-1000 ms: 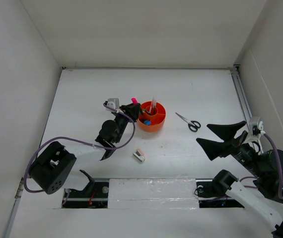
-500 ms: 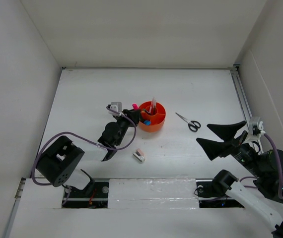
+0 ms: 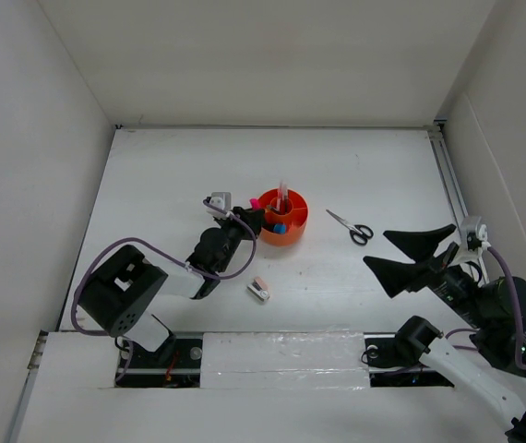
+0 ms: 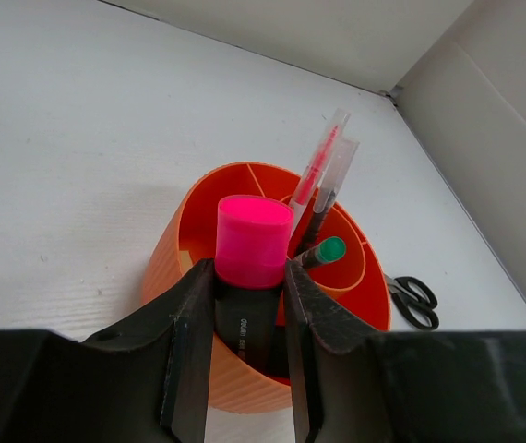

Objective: Sort the stationery into containers
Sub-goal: Place the pen in the storage box, then pick up the stapler from the center of the board, then place the stapler in the storage box.

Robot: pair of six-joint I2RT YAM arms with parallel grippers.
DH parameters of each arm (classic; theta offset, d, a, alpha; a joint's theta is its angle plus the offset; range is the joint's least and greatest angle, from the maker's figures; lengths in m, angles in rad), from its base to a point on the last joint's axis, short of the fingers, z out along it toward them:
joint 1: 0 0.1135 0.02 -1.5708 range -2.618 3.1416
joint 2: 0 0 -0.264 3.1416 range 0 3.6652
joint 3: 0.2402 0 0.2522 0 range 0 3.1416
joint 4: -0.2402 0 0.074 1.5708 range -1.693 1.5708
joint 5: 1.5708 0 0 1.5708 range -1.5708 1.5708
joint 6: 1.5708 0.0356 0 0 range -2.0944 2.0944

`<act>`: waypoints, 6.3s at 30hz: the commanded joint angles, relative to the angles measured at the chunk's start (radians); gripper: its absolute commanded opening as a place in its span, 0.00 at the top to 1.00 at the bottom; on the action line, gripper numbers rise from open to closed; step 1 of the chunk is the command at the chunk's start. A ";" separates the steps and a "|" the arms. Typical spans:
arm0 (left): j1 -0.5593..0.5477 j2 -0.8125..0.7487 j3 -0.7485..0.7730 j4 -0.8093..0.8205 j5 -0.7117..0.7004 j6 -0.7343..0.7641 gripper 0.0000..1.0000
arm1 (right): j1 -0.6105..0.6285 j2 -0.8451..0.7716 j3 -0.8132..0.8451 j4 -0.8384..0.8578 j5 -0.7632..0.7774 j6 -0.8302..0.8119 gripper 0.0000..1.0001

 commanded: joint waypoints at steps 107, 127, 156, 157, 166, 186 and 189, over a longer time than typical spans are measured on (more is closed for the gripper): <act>0.013 -0.888 0.506 -1.891 -0.261 -0.261 0.00 | 0.521 1.512 0.146 0.343 0.357 0.076 0.30; 0.013 -0.888 0.506 -1.891 -0.261 -0.261 0.00 | 0.512 1.499 0.135 0.294 0.397 0.096 0.99; 0.013 -0.917 0.516 -1.928 -0.344 -0.321 0.00 | -0.151 1.132 0.335 0.139 0.314 0.015 1.00; 0.013 -0.917 0.516 -1.928 -0.344 -0.321 0.00 | -0.151 1.144 0.325 0.157 0.323 0.029 1.00; 0.013 -0.908 0.516 -1.918 -0.334 -0.312 0.00 | -0.123 1.166 0.230 0.280 0.355 0.083 1.00; 0.013 -0.919 0.485 -1.834 -0.324 -0.258 0.00 | -0.108 1.152 0.270 0.280 0.394 0.086 1.00; 0.013 -0.864 0.493 -1.782 -0.431 -0.296 0.00 | -0.142 1.133 0.282 0.296 0.300 0.050 1.00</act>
